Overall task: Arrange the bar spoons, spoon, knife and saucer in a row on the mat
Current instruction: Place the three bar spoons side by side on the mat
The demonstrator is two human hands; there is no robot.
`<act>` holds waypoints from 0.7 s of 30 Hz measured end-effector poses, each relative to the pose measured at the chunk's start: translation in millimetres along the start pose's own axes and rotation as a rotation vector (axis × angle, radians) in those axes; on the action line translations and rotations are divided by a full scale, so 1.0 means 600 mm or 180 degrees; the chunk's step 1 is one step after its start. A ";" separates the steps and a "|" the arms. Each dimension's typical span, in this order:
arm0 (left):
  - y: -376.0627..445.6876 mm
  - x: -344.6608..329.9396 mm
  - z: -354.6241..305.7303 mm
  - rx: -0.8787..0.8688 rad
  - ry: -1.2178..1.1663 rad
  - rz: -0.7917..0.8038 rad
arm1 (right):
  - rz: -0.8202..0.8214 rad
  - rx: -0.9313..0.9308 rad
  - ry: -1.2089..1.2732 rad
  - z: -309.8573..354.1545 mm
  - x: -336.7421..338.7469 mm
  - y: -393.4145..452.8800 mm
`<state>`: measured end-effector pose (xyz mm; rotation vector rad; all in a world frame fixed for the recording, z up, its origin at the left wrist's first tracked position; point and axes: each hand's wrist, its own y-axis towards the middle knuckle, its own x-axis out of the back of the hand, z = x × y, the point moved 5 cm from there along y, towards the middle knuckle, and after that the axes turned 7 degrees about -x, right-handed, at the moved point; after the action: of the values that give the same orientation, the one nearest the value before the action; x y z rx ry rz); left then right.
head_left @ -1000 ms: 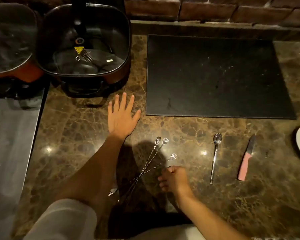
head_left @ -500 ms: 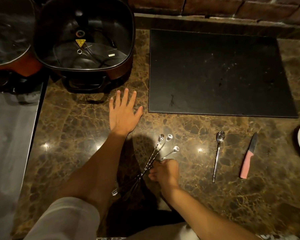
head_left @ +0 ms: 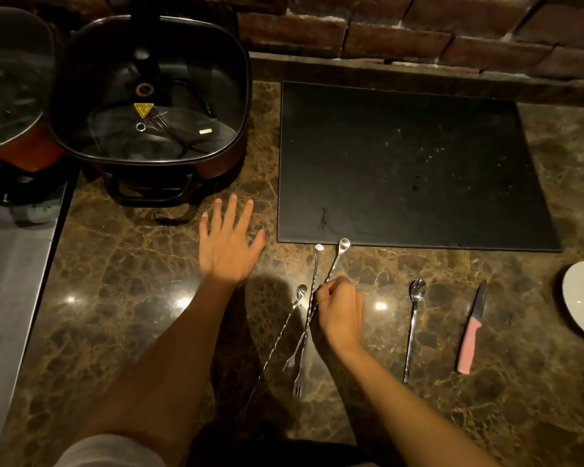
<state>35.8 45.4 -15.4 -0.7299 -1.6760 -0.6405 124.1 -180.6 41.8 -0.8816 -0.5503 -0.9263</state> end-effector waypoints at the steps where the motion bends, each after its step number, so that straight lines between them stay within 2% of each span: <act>1: 0.000 0.000 0.000 0.0019 -0.0009 0.0009 | -0.0025 0.0103 -0.0031 0.005 0.002 0.004; 10: 0.000 0.002 -0.002 0.0105 -0.0026 0.0098 | -0.0168 0.0589 -0.0015 0.040 0.035 0.064; 16: -0.003 0.006 -0.004 0.0003 0.0080 -0.0225 | -0.0249 0.0831 -0.0214 0.093 0.061 0.141; 21: -0.004 0.003 -0.002 -0.0108 0.0176 -0.0423 | -0.0239 0.0738 -0.0380 0.140 0.059 0.208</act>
<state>34.5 43.0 -13.6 -0.6230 -1.6758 -0.7774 245.8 -87.8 62.5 -0.7130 -0.7818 -0.8612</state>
